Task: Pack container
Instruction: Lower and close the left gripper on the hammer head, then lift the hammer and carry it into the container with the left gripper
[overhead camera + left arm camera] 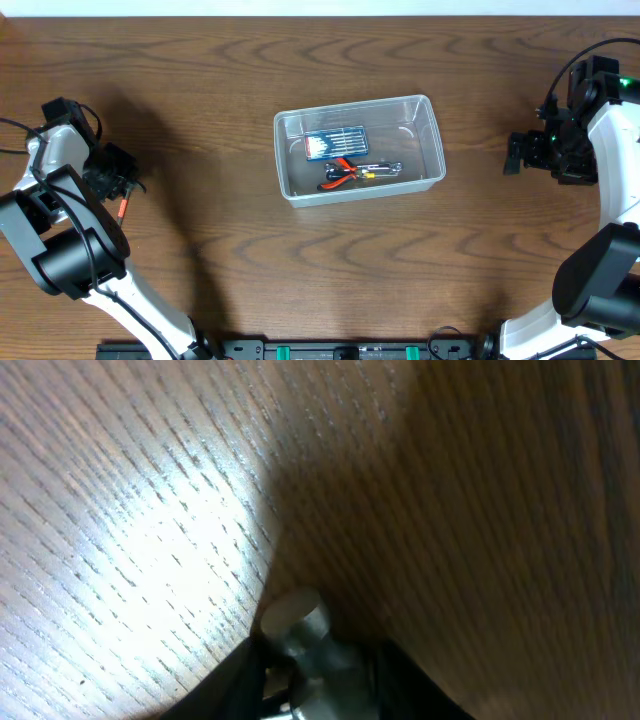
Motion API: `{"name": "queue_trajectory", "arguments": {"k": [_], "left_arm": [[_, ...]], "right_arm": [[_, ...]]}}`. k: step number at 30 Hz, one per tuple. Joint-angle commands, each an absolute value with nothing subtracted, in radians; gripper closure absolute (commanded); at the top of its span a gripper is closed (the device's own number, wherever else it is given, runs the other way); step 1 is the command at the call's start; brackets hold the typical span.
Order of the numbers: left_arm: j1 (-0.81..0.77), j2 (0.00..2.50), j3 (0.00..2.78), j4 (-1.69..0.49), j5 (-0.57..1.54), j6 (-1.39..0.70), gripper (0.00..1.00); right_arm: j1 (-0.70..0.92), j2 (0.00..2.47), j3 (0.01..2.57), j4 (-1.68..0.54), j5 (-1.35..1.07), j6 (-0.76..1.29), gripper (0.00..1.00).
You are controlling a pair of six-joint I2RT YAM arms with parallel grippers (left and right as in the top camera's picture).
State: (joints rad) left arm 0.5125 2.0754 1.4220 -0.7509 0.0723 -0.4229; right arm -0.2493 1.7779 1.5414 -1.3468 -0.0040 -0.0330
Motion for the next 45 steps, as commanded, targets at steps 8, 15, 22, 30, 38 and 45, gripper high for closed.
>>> {"name": "queue_trajectory", "arguments": {"k": [8,15,22,30,38,45], "left_arm": [[0.514,2.088,1.436,-0.755,0.073,-0.424,0.77],[0.514,2.088,1.436,-0.754,0.098,-0.424,0.86],[0.514,2.088,1.436,-0.754,0.098,-0.424,0.91],[0.514,2.085,1.436,-0.766,0.097,-0.419,0.92],[0.513,2.062,1.436,-0.797,0.097,-0.407,0.94],[0.473,1.977,1.46,-0.87,0.097,-0.366,0.94]], "right_arm": [[-0.242,1.781,1.537,-1.351,0.004,-0.024,0.01],[-0.242,1.781,1.537,-1.351,0.006,-0.024,0.01],[-0.242,1.781,1.537,-1.351,0.022,-0.024,0.01],[-0.242,1.781,1.537,-1.35,0.027,-0.028,0.01],[-0.242,1.781,1.537,-1.349,0.027,-0.039,0.01],[-0.242,1.781,1.537,-1.347,0.027,-0.038,0.01]]}}
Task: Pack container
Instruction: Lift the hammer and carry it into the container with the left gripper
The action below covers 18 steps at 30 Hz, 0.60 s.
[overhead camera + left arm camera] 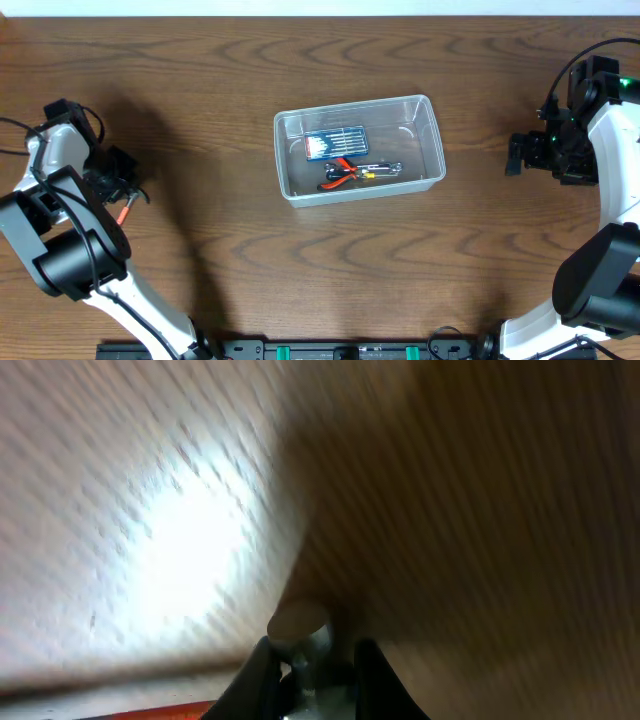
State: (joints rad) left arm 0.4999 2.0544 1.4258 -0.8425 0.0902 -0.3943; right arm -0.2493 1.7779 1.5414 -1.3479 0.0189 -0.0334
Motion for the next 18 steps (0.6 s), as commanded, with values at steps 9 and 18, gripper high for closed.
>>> {"name": "queue_trajectory", "arguments": {"k": [9,18], "left_arm": [[0.294,1.874,1.783,-1.255,0.094,-0.265,0.94],[-0.066,1.874,2.003,-1.341,0.094,-0.271,0.94]], "right_arm": [[-0.242,1.781,1.537,-1.347,0.027,-0.008,0.01],[-0.27,1.78,1.537,-1.345,0.03,0.044,0.01]]}}
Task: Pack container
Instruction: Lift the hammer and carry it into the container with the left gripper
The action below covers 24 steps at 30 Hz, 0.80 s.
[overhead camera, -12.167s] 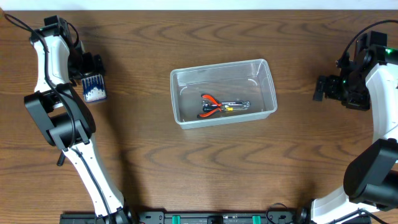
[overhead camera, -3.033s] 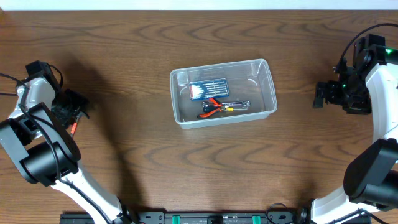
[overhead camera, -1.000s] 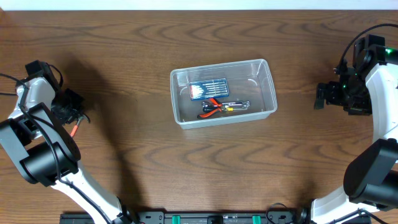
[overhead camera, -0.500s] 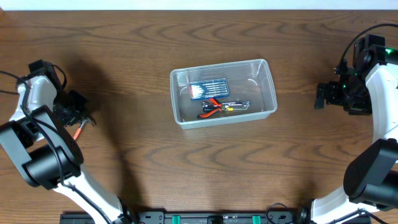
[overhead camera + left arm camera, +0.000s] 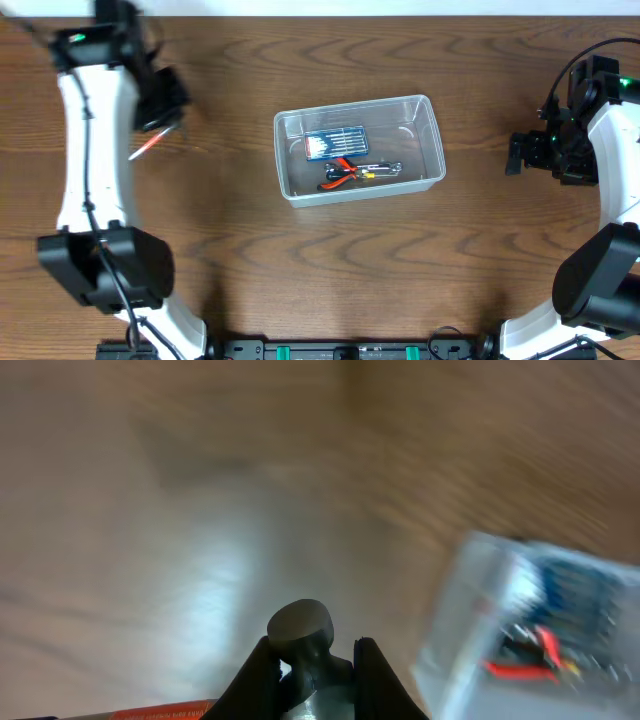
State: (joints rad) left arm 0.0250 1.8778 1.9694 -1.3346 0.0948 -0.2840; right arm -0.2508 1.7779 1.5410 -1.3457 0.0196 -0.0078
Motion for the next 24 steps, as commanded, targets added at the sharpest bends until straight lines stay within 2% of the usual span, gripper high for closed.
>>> {"name": "queue_trajectory", "arguments": {"k": [1,9,13,24], "left_arm": [[-0.103,1.874,2.005,-1.337,0.094,-0.278,0.94],[-0.431,1.875,2.005,-1.286,0.007,-0.283,0.94],[-0.544,1.881,2.005,-1.242,0.006,-0.249,0.94],[-0.694,2.024,2.005,-1.079,0.008,-0.131,0.94]], "right_arm": [[-0.284,1.78,1.537,-1.344,0.029,0.055,0.01],[-0.503,1.78,1.537,-1.339,-0.049,0.062,0.01],[-0.561,1.78,1.537,-1.347,-0.06,0.063,0.01],[-0.575,1.78,1.537,-1.355,-0.061,0.067,0.01]]}}
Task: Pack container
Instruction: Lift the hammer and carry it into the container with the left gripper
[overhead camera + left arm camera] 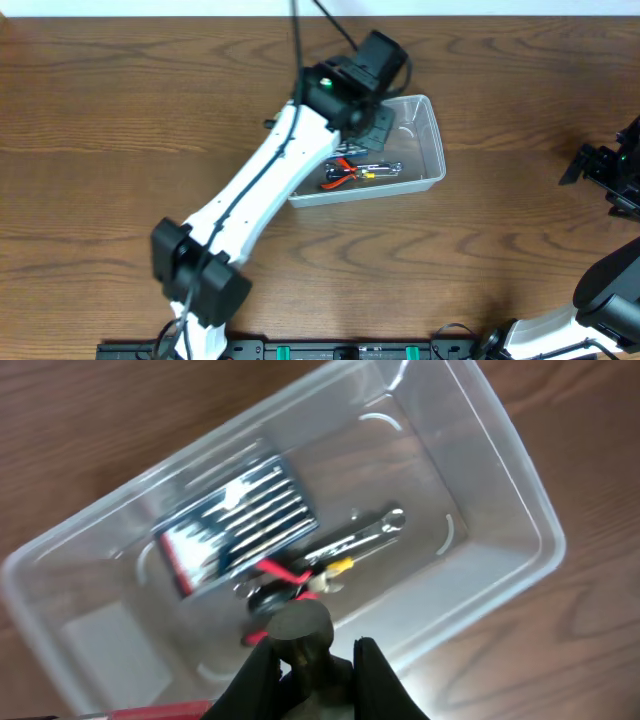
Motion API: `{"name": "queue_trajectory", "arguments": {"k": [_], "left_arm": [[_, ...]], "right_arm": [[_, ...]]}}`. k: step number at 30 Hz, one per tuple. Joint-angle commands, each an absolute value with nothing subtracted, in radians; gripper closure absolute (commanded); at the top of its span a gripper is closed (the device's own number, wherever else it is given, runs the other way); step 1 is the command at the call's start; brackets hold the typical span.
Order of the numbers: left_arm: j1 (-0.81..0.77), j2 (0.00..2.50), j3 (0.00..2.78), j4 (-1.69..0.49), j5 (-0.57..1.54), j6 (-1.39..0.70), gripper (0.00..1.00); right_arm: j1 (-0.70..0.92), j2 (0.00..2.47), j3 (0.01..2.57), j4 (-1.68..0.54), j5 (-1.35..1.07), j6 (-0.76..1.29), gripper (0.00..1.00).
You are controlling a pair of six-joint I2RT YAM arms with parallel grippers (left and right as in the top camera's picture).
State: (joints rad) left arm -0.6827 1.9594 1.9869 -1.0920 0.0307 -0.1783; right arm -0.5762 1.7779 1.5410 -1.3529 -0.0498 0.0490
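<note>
A clear plastic container (432,150) stands mid-table; its rim (540,530) fills the left wrist view. In it lie a blue case of bits (235,520), red-handled pliers (345,172) and a metal wrench (365,535). My left gripper (312,650) hangs above the container's near wall, shut on a tool with a round grey metal end (300,625) and a red handle (150,712). In the overhead view the left gripper (378,118) covers the container's back left part. My right gripper (585,165) hovers far right; its jaws are too small to read.
Brown wooden table (150,200) all around the container. My left arm (260,190) stretches diagonally from the front left across the table to the container. The right arm (620,290) stands at the table's right edge.
My left gripper, still shut on the red-handled tool, was over the table's back left and is now above the container. The right gripper sits farther to the right.
At first my left gripper was low at the far left of the table, shut on the tool. It stayed there a moment later. Then it was raised at the back left, container coming into view. Now it holds the tool over the container.
</note>
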Motion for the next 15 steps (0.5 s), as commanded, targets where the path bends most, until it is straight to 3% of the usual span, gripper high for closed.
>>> {"name": "queue_trajectory", "arguments": {"k": [1,15], "left_arm": [[-0.698,2.046,2.005,-1.066,0.008,-0.131,0.94],[-0.697,2.183,2.005,-0.884,0.007,-0.328,0.94]], "right_arm": [[-0.575,1.78,1.537,-1.355,-0.061,0.067,0.01],[-0.575,1.78,1.537,-1.365,-0.061,0.067,0.01]]}}
